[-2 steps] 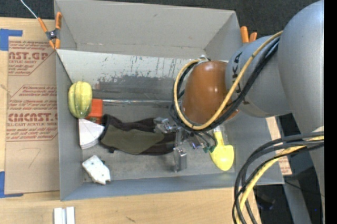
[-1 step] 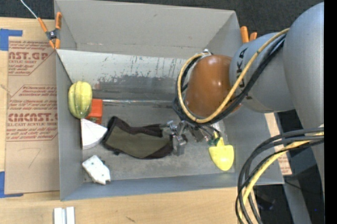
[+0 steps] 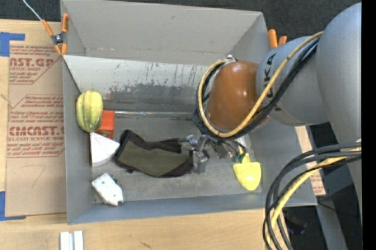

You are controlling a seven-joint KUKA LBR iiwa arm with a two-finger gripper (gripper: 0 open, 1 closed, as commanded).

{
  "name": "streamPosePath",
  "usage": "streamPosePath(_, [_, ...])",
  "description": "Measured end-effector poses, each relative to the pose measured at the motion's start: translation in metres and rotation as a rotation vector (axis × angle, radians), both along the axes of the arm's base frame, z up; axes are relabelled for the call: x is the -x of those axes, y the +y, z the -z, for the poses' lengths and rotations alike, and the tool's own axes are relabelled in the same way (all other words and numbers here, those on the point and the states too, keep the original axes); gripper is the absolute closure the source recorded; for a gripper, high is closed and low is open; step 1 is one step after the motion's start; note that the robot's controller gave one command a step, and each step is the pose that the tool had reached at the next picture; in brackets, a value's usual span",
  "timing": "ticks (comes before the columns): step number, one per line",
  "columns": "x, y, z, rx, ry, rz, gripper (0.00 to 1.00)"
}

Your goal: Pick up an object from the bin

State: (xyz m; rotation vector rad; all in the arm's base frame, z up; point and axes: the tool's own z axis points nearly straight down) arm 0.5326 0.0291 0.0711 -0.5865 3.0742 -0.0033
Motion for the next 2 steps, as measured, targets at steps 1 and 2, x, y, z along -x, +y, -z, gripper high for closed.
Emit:
streamPosePath(1, [0.005, -0.003, -0.078, 0.0, 0.005, 0.005, 1.0])
streamPosePath(2, [0.004, -0.004, -0.105, -0.001, -0.006, 0.02, 1.0])
